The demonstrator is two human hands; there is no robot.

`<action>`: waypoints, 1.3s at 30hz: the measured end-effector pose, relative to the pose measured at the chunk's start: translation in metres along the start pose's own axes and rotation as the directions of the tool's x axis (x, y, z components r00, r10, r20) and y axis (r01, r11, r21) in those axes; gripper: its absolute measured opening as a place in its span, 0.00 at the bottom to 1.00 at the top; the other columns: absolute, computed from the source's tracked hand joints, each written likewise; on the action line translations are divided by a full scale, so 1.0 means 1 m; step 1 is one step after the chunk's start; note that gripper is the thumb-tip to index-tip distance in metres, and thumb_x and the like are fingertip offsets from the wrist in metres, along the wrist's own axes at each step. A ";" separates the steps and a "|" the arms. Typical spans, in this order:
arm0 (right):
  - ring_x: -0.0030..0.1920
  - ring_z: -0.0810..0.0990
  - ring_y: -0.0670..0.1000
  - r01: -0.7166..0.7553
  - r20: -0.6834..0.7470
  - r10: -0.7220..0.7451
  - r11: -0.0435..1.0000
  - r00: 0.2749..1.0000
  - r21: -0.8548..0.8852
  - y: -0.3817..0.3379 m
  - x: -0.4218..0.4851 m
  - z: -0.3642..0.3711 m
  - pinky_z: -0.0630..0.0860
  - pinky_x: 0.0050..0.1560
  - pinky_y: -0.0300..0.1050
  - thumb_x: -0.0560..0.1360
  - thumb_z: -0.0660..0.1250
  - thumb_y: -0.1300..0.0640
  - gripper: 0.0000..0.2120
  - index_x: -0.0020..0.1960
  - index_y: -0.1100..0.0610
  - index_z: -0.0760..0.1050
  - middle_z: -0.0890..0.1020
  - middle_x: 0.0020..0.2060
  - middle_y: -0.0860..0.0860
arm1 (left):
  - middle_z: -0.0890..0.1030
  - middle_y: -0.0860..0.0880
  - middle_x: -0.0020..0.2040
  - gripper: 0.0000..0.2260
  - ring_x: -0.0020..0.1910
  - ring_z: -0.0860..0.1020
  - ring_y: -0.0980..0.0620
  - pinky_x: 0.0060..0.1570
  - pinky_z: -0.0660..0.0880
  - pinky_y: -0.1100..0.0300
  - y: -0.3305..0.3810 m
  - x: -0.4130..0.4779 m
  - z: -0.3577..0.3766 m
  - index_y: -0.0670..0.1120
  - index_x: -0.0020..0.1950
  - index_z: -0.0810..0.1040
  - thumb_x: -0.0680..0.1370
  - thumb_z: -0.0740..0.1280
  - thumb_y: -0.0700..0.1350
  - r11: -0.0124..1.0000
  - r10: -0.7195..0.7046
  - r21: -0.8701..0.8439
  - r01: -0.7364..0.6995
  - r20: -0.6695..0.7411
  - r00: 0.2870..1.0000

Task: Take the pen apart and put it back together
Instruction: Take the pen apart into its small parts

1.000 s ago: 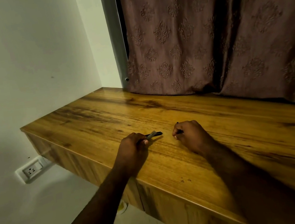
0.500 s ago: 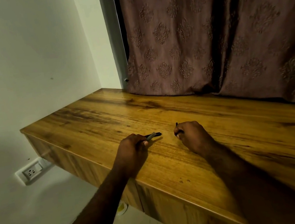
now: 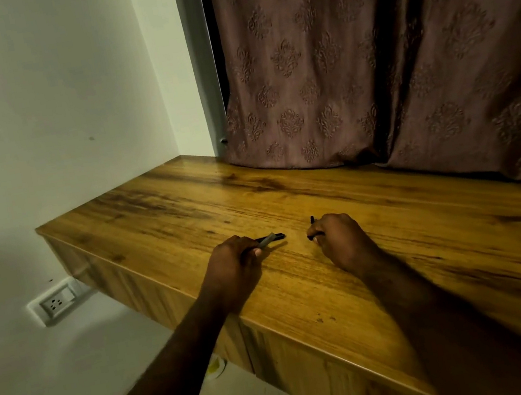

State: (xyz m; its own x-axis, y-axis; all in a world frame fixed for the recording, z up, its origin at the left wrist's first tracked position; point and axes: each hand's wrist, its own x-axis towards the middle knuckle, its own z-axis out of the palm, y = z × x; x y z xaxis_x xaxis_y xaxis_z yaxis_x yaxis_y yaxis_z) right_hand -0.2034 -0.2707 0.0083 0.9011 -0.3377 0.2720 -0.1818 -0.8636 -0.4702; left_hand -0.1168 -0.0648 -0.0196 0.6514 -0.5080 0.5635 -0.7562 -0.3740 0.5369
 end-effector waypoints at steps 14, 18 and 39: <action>0.54 0.79 0.49 -0.002 -0.010 0.004 0.982 1.000 0.187 0.009 -0.001 -0.004 0.75 0.53 0.42 0.76 0.66 0.67 0.10 0.50 0.57 0.83 0.83 0.52 0.51 | 0.82 0.48 0.40 0.09 0.36 0.79 0.52 0.32 0.74 0.56 0.002 0.000 0.002 0.46 0.52 0.83 0.79 0.66 0.47 1.000 0.019 -0.009 -0.019 -0.004 1.000; 0.36 0.78 0.49 -0.136 -0.023 0.188 0.786 0.982 0.603 0.007 -0.001 -0.010 0.75 0.36 0.41 0.76 0.66 0.68 0.07 0.48 0.60 0.81 0.81 0.38 0.53 | 0.81 0.51 0.37 0.09 0.33 0.77 0.55 0.30 0.69 0.59 0.007 -0.002 -0.001 0.48 0.52 0.83 0.80 0.65 0.49 0.997 0.074 -0.011 -0.074 -0.006 0.997; 0.34 0.82 0.53 -0.405 0.367 0.184 0.258 0.912 0.877 -0.038 -0.010 0.010 0.81 0.34 0.42 0.76 0.66 0.66 0.03 0.47 0.67 0.77 0.82 0.37 0.61 | 0.78 0.48 0.41 0.18 0.40 0.76 0.51 0.39 0.74 0.54 0.021 0.006 0.001 0.47 0.50 0.82 0.77 0.57 0.56 0.990 0.124 0.073 -0.120 -0.051 0.991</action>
State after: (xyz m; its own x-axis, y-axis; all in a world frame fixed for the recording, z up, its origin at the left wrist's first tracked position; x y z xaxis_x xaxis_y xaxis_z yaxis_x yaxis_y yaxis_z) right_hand -0.2015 -0.2311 0.0155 0.9328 -0.3293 -0.1466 -0.0667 0.2421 -0.9680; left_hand -0.1291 -0.0766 -0.0053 0.5546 -0.5101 0.6574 -0.8316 -0.3658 0.4178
